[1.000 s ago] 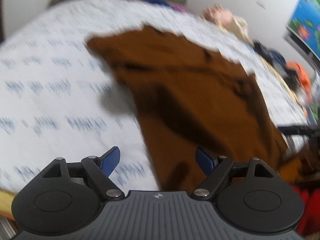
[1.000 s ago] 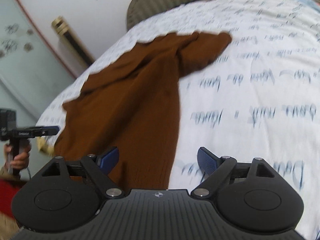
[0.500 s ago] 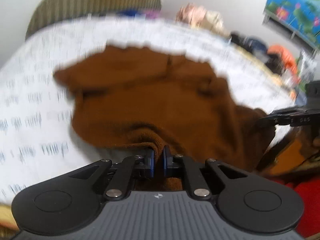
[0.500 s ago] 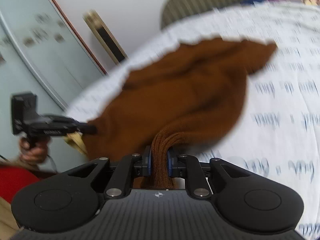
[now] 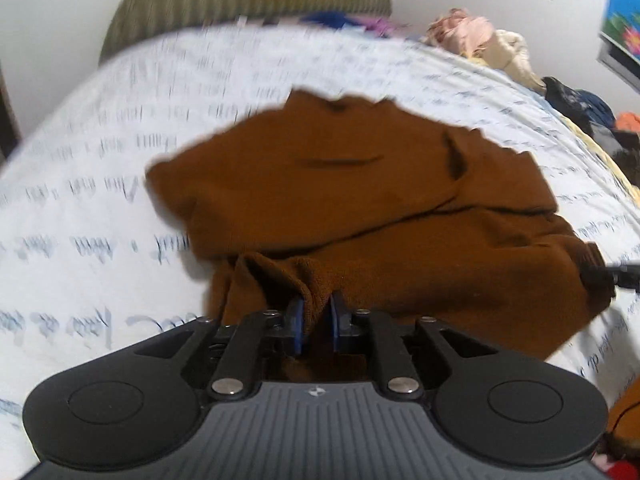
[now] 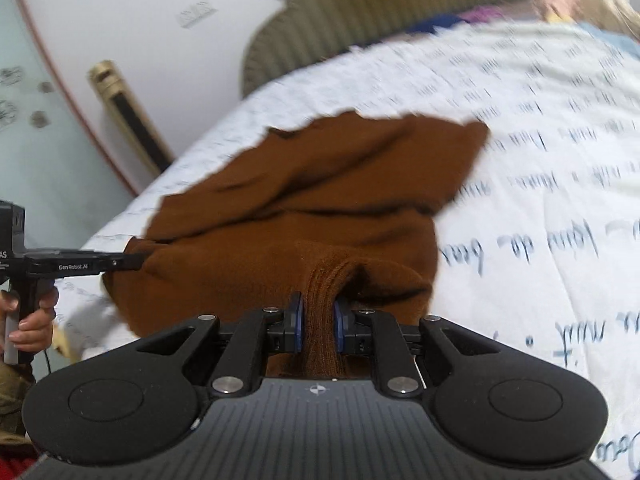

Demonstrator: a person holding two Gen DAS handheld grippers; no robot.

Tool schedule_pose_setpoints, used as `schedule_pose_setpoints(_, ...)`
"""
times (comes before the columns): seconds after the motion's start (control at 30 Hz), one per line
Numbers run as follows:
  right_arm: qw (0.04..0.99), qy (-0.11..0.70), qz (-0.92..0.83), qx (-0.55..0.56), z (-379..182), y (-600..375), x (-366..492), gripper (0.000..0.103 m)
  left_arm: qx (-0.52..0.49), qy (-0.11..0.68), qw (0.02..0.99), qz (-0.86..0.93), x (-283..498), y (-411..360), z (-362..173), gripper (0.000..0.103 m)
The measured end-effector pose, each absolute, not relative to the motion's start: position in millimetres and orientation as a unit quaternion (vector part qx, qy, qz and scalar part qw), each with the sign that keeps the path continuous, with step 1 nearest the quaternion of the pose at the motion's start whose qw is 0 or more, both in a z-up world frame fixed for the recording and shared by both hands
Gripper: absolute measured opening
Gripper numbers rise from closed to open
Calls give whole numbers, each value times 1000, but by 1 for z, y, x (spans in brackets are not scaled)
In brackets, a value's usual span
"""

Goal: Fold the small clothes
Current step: 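Lift the ribbed hem with both tools and fold it toward the collar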

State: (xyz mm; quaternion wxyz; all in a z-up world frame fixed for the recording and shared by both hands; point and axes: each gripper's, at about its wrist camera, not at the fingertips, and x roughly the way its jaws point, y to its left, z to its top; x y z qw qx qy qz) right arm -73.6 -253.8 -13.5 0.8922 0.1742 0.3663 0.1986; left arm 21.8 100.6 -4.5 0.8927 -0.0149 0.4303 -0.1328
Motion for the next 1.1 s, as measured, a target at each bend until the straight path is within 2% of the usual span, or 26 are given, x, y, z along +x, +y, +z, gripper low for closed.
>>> schedule_pose_setpoints(0.07, 885, 370, 199, 199, -23, -256, -74, 26, -60, 438, 886, -142, 22, 112, -13, 21)
schedule_pose_setpoints(0.13, 881, 370, 202, 216, -24, -259, -77, 35, -94, 433, 883, -157, 17, 123, -13, 33)
schedule_pose_setpoints(0.17, 881, 369, 202, 218, -25, -259, -79, 43, -108, 428, 882, -163, 12, 128, -13, 48)
schedule_pose_setpoints(0.2, 880, 368, 203, 222, -25, -261, -81, 46, -120, 422, 883, -167, 7, 133, -12, 63)
schedule_pose_setpoints(0.23, 877, 367, 206, 230, -26, -264, -81, 48, -132, 412, 885, -170, -1, 138, -11, 67)
schedule_pose_setpoints(0.4, 869, 366, 218, 251, -28, -267, -83, 50, -179, 395, 880, -196, -25, 155, -9, 69)
schedule_pose_setpoints(0.5, 870, 369, 224, 239, -28, -259, -86, 50, -168, 402, 877, -204, -32, 148, -15, 69)
schedule_pose_setpoints(0.57, 874, 369, 220, 228, -29, -253, -84, 46, -151, 404, 882, -190, -32, 138, -19, 67)
schedule_pose_setpoints(0.6, 876, 369, 217, 222, -28, -251, -83, 41, -147, 407, 883, -184, -30, 134, -21, 55)
schedule_pose_setpoints(0.63, 878, 370, 214, 216, -28, -249, -82, 27, -146, 411, 881, -184, -28, 130, -22, 40)
schedule_pose_setpoints(0.67, 879, 371, 211, 212, -27, -248, -82, 22, -143, 419, 876, -191, -26, 126, -22, 14)
schedule_pose_setpoints(0.7, 880, 370, 210, 212, -25, -248, -83, 22, -137, 424, 873, -199, -26, 122, -21, 10)
schedule_pose_setpoints(0.83, 879, 346, 233, 233, -10, -254, -92, 21, -80, 387, 894, -212, -50, 105, 5, 9)
schedule_pose_setpoints(1.1, 887, 271, 287, 240, 50, -268, -130, 20, -80, 297, 918, -250, -110, 123, 74, 9)
